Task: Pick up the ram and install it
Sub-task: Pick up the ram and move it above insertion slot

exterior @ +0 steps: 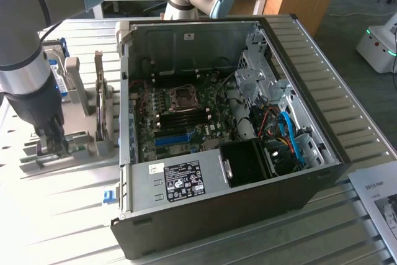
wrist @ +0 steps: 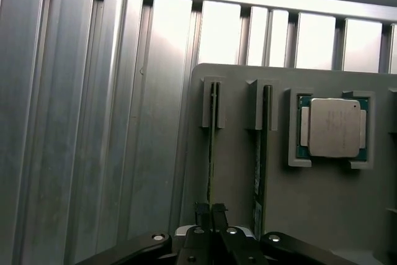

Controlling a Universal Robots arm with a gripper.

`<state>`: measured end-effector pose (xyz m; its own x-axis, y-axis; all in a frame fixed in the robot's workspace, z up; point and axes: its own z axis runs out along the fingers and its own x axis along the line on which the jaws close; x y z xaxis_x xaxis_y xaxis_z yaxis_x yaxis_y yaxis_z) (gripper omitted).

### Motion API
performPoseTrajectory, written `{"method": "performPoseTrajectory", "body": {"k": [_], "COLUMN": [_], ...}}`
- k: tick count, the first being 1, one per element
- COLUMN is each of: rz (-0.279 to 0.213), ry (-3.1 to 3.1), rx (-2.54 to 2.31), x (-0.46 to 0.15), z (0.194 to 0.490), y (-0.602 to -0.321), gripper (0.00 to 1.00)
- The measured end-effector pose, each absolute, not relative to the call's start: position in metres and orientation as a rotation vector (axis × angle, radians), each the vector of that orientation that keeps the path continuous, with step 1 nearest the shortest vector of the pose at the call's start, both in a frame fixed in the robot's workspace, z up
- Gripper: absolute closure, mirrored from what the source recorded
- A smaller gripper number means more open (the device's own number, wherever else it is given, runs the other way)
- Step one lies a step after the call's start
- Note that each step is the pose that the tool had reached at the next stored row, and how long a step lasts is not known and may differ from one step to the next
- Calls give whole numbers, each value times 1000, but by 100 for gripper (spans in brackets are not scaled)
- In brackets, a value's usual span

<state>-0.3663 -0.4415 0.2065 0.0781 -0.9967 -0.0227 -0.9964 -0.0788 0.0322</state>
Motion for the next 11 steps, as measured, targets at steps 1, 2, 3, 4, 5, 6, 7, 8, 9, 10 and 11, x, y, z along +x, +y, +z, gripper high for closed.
{"method": "performPoseTrajectory", "body": {"k": [1, 2, 3, 4, 5, 6, 7, 8, 9, 10, 11], "rz": [-60, -60, -60, -60, -60, -60, -60, -60, -60, -60, -60], "ry": [-2126, -2127, -2127, -2126, -2126, -2127, -2127, -2126, -2127, -2126, -2127], "rx": [2301, 2301, 2301, 2301, 2301, 2301, 2301, 2301, 2301, 2301, 2301], "x": [-366, -366, -366, -366, -366, -366, -366, -366, -366, -366, -366], "z": [207, 208, 209, 210, 211, 212, 212, 213, 214, 215, 215], "y": [-441, -441, -441, -441, -441, -441, -441, -441, -441, -441, -441], "gripper": [88, 88, 88, 88, 88, 88, 88, 88, 88, 88, 88]}}
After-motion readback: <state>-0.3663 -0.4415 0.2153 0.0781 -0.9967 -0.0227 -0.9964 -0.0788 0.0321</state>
